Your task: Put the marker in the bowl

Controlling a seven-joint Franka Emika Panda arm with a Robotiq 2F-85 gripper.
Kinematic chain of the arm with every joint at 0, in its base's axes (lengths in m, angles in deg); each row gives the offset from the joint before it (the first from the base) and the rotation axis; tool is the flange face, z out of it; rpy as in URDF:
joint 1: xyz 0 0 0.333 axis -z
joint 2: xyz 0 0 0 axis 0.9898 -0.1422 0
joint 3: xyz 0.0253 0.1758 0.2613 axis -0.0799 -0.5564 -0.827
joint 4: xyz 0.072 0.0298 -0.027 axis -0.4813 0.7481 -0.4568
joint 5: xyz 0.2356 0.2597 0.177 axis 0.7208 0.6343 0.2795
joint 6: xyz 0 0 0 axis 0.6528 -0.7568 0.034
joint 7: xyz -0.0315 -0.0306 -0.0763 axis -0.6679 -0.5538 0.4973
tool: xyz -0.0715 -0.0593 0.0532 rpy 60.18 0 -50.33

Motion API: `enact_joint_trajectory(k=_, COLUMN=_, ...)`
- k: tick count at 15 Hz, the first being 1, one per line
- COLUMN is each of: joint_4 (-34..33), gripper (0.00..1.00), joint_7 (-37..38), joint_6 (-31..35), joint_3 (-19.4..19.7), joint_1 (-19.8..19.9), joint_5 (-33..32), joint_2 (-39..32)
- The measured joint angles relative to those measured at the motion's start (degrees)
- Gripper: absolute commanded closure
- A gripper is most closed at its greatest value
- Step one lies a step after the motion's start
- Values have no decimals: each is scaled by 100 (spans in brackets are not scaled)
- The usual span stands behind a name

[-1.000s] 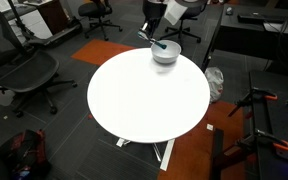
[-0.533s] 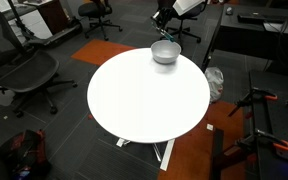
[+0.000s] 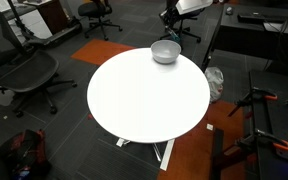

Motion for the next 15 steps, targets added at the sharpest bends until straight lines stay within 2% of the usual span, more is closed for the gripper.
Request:
enact_joint_trajectory(k=10, joint_4=-697, gripper=95, joint_7=16, joint_6=0, joint_3=8, joint_1=251, joint_5=822, joint_2=-1000)
enact_joint_trajectory(k=12, joint_4=-891, gripper=55, joint_7=16, joint_6=0, joint_3=8, joint_1=278, joint_5=959, joint_2=-1228)
enact_joint_trajectory(k=15, joint_4=-1160, gripper=35, joint_7=16, joint_6=-3, joint_3=-4, joint_1=311, joint_5=1129, joint_2=-1519)
